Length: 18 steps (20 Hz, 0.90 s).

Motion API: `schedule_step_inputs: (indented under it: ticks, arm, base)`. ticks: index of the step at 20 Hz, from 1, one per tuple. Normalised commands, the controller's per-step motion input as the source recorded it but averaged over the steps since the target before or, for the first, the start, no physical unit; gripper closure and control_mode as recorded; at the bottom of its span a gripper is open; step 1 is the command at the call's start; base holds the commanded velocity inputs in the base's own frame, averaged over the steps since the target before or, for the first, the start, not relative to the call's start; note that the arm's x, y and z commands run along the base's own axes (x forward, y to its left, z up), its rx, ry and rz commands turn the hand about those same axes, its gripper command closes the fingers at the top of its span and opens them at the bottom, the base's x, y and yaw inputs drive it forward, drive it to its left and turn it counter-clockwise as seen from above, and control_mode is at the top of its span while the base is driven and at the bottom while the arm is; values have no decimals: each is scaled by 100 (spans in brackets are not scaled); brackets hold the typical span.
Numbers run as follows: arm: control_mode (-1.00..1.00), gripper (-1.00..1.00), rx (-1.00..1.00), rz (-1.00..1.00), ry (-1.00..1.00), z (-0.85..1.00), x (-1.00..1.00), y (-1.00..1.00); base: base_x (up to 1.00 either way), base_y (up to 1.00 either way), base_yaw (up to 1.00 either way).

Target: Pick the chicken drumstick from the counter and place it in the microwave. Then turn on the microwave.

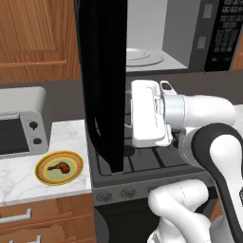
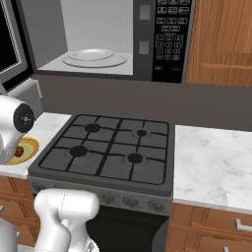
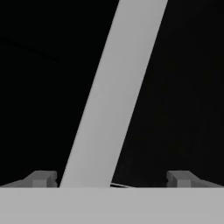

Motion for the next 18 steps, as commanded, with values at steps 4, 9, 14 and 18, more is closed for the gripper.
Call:
schedule_step_inputs:
  ticks: [4,9,14,18]
  arm:
    - [-100,-100,0,-6,2,0,-4,0]
    - [-100,-100,0,-1,2,0,-1,-6]
    - [-100,-100,0,0,1,0,-3,-13]
    - [-100,-100,0,0,2,0,-8,-17]
  base:
    - [0,0,0]
    - [0,0,0]
    - [0,0,0]
    - [0,0,0]
